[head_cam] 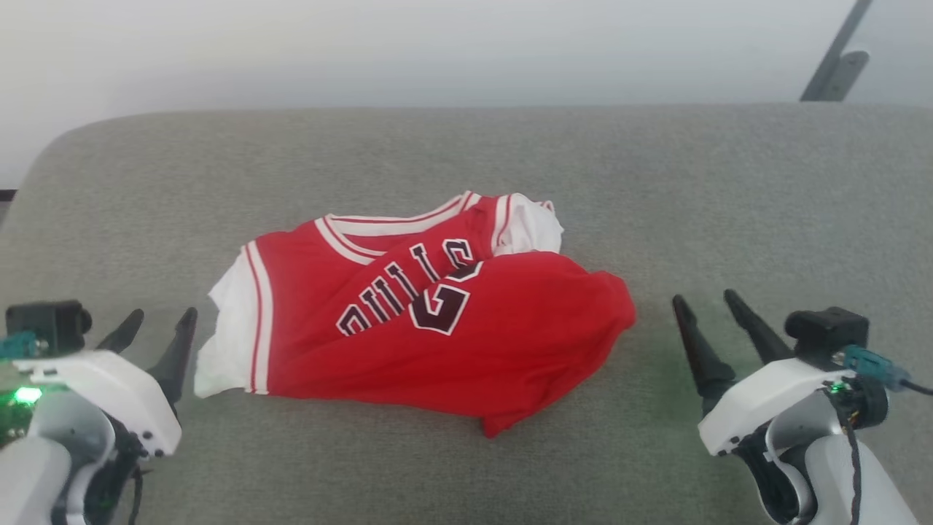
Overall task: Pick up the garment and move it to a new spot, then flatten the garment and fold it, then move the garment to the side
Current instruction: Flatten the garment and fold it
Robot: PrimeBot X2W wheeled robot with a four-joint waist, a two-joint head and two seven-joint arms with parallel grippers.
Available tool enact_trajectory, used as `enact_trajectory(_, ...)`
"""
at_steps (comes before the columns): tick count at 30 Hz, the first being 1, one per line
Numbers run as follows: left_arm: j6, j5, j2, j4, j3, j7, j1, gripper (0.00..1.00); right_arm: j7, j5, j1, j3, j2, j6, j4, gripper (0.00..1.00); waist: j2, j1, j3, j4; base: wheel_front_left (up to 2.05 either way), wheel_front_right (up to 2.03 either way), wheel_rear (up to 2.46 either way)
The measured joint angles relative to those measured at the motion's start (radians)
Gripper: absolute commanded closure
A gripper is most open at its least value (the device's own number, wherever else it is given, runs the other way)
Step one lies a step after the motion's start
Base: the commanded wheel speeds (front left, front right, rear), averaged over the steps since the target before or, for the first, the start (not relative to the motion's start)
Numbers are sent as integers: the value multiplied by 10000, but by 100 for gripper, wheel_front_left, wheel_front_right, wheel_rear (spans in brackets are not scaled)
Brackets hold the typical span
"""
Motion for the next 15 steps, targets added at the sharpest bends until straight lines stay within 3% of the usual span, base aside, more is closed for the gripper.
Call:
enact_trajectory(9,445,1014,-391,-796,171,-2564,986,0,1868,485,-124,763,-382,0,-238,0,0,0,-205,758,0,0,0)
enact_trajectory(15,750,1185,-882,-1051,426,-3300,1475,0,3595,508,-398,993,-642,0,146,0,0,-1,-185,1331,0,0,0)
